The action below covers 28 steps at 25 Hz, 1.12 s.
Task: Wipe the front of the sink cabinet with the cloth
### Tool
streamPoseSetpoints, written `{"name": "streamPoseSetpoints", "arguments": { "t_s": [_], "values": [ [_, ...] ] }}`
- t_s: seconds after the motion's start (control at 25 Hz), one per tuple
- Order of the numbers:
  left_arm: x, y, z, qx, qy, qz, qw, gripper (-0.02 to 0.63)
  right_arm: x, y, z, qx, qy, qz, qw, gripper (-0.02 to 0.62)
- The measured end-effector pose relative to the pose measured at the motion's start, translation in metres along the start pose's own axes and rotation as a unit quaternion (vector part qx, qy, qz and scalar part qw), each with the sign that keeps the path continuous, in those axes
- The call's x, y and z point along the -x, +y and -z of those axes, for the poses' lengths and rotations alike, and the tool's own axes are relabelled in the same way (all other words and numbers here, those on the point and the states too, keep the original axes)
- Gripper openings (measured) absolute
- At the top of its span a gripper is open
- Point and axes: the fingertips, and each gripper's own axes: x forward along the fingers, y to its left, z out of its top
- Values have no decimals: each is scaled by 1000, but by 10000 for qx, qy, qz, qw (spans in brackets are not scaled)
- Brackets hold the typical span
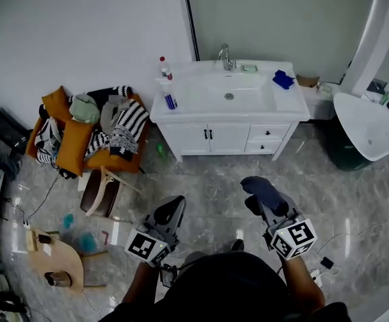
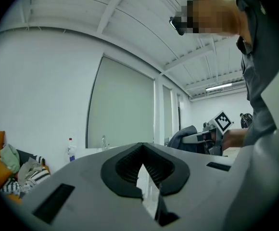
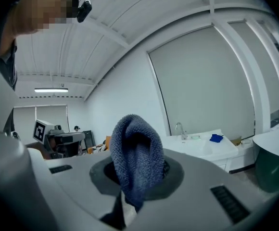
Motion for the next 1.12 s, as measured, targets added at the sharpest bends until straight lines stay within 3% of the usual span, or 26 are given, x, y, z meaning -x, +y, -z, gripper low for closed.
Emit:
{"name": "streamPoseSetpoints", "arguments": {
  "t_s": [0.2,0.48,0.84,1.12],
  "values": [
    [-18,3,12,77,118,-372,9992,5,-15,-31,10,-176,138,-159,9996,38],
    [-52,33,23,106,208,-284,9993,3,-48,-52,25,-296,393,-142,9987,38],
    [-81,103,22,182,-321,-114,9993,5,-111,-44,4,43,686,-91,9976,38],
    [-96,165,36,293,-290,-172,9990,3,-178,-24,3,205,1047,-362,9936,38]
  ]
}}
